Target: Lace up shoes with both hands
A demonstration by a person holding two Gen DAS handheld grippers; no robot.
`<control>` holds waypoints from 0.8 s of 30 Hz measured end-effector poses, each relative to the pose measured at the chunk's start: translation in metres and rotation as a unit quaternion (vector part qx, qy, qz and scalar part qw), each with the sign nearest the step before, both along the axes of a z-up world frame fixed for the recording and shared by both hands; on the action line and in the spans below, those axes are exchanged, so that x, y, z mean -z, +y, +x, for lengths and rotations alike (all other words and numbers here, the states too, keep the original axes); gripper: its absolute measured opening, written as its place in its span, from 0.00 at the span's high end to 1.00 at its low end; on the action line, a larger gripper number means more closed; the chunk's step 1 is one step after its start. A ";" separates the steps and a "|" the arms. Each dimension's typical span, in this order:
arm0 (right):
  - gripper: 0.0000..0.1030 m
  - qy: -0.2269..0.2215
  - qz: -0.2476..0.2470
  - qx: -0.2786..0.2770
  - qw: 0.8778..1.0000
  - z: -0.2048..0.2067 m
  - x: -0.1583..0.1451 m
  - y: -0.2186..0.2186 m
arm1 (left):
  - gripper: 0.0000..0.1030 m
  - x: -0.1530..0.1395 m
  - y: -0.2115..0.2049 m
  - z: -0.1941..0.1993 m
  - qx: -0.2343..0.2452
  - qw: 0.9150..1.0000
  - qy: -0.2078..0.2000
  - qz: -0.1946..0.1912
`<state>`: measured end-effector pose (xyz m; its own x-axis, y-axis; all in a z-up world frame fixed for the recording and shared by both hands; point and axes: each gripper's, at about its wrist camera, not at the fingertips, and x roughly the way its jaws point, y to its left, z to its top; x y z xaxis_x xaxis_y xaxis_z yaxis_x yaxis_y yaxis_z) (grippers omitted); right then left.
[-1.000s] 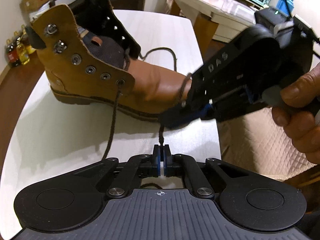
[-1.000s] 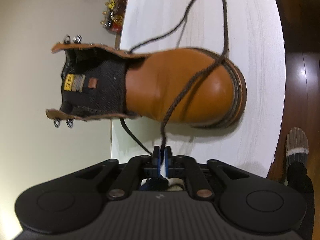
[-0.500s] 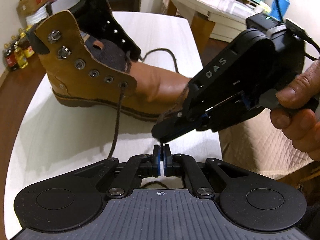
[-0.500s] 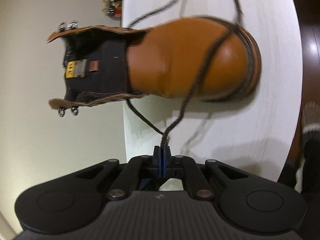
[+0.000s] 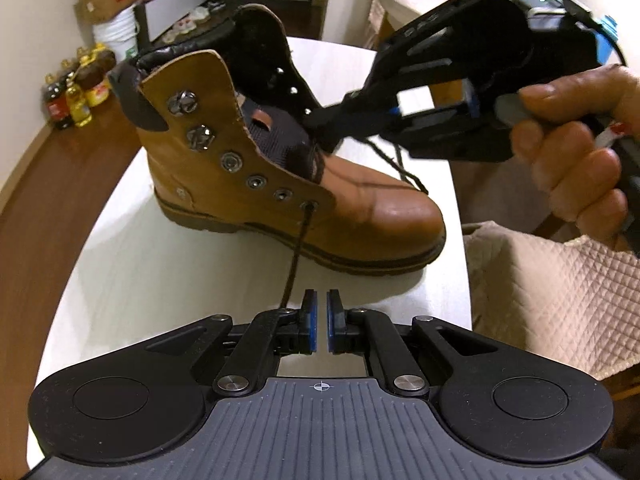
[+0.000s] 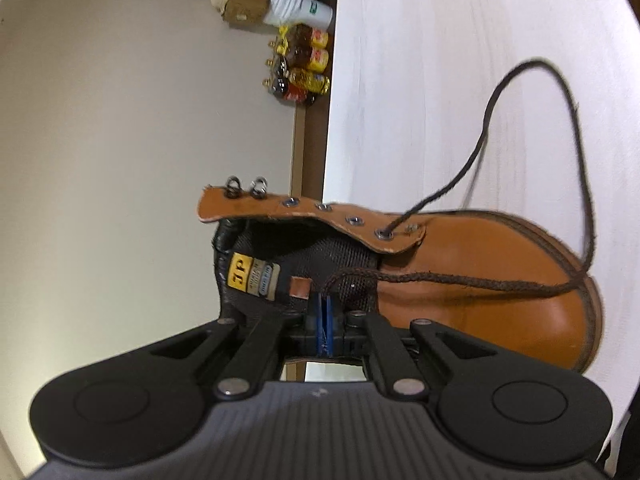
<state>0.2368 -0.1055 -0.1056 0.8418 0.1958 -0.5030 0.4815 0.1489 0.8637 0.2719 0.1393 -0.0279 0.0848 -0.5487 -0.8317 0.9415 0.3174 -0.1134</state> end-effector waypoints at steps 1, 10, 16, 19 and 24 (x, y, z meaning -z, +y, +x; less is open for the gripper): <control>0.97 0.000 0.002 -0.002 1.000 0.001 0.000 0.000 | 0.97 0.001 0.000 0.000 -0.002 1.000 0.001 0.001; 0.97 0.009 -0.006 -0.024 1.000 -0.006 0.004 0.007 | 0.97 0.002 -0.001 0.004 -0.007 1.000 0.004 -0.003; 0.97 0.013 0.001 -0.044 0.999 0.004 0.007 0.011 | 0.94 -0.006 -0.009 0.014 -0.022 1.000 -0.011 -0.017; 0.97 0.017 0.003 -0.056 0.998 0.007 0.007 0.010 | 0.91 -0.007 -0.016 0.018 -0.024 0.999 -0.024 -0.018; 0.97 0.023 0.002 -0.068 0.997 0.017 0.009 0.015 | 0.89 -0.005 -0.027 0.025 -0.018 0.999 -0.042 -0.018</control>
<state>0.2539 -0.0905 -0.1144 0.7833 0.3094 -0.5392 0.4962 0.2115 0.8421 0.2968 0.1126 -0.0225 0.1733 -0.5733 -0.8008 0.9362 0.3483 -0.0467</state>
